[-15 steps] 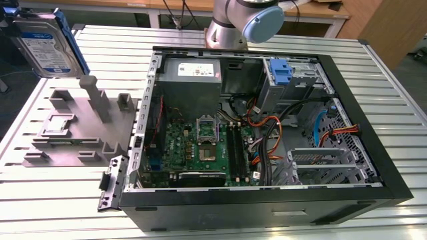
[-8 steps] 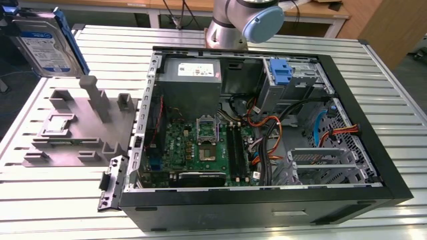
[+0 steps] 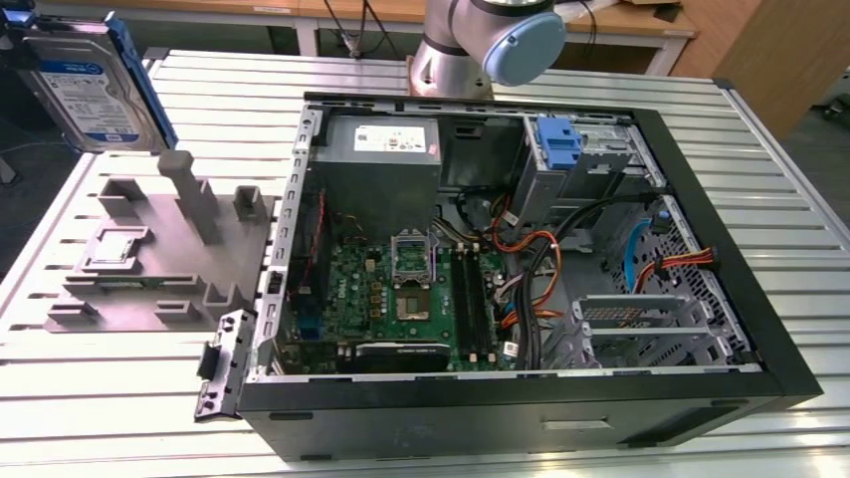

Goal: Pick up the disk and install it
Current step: 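Pick up the disk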

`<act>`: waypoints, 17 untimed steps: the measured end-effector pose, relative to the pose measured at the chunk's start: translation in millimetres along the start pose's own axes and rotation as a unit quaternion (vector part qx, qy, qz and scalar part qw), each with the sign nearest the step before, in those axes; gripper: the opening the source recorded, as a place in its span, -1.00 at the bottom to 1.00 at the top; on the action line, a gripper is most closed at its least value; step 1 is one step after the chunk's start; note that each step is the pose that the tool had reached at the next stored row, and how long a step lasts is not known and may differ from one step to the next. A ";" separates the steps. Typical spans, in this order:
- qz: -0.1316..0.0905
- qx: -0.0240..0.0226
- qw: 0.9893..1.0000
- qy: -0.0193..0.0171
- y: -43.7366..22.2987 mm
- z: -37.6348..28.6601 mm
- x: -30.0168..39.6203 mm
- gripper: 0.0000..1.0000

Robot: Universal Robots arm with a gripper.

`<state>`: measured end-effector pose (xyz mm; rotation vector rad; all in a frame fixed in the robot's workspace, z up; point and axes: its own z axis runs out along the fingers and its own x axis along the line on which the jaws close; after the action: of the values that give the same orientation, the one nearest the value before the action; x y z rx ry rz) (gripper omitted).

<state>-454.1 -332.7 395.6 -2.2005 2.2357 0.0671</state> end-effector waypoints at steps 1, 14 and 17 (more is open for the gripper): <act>0.000 0.000 1.000 0.000 0.0 -0.1 0.0 -0.26; 0.000 0.000 1.000 0.000 0.1 -3.6 -0.1 -0.26; 0.000 0.000 1.000 0.000 0.1 -4.6 -0.1 -0.26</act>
<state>-454.1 -332.7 400.1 -2.2005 2.2357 0.0670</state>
